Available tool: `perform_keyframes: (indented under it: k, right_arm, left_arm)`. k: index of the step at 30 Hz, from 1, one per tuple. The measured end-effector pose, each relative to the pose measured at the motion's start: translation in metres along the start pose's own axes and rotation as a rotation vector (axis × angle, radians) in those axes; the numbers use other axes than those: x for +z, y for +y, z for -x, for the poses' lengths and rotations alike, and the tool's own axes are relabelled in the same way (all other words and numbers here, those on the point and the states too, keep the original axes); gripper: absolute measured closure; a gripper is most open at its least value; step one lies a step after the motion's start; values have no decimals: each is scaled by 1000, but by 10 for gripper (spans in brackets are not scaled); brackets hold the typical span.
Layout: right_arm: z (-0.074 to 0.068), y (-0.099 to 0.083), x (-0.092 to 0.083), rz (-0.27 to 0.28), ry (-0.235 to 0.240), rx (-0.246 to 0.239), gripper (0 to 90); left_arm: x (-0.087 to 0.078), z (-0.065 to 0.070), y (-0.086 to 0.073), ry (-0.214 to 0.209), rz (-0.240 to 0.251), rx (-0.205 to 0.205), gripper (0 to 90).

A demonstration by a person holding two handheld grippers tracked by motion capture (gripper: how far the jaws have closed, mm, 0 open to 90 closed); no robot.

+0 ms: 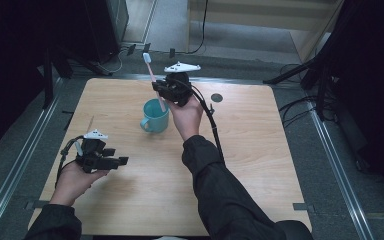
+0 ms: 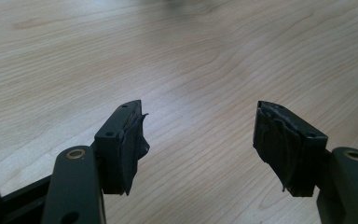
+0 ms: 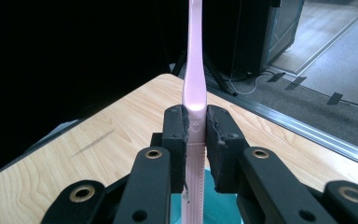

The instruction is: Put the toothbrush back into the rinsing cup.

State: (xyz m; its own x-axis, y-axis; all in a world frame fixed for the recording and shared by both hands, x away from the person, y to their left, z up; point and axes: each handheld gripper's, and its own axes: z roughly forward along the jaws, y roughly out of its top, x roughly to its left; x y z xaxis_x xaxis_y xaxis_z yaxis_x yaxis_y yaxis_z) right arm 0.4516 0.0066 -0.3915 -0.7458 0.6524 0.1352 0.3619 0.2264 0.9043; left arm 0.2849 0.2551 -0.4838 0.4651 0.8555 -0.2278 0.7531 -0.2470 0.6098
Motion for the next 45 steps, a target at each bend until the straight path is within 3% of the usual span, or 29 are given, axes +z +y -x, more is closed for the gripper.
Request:
perform_keyframes:
  k: [13,25,31,45]
  right_arm:
    - [-3,-8,21,15,2,24,788]
    - [-3,-25,24,81,-6,19,787]
    - [2,-33,26,92,8,49,787]
    - [-1,-53,31,108,-41,23,787]
  left_arm:
    - [1,1,-1,-3,-1,2,333]
    - [2,1,0,-4,-5,7,333]
    - [3,2,0,-8,-10,6,333]
    - [5,3,0,-13,-9,8,333]
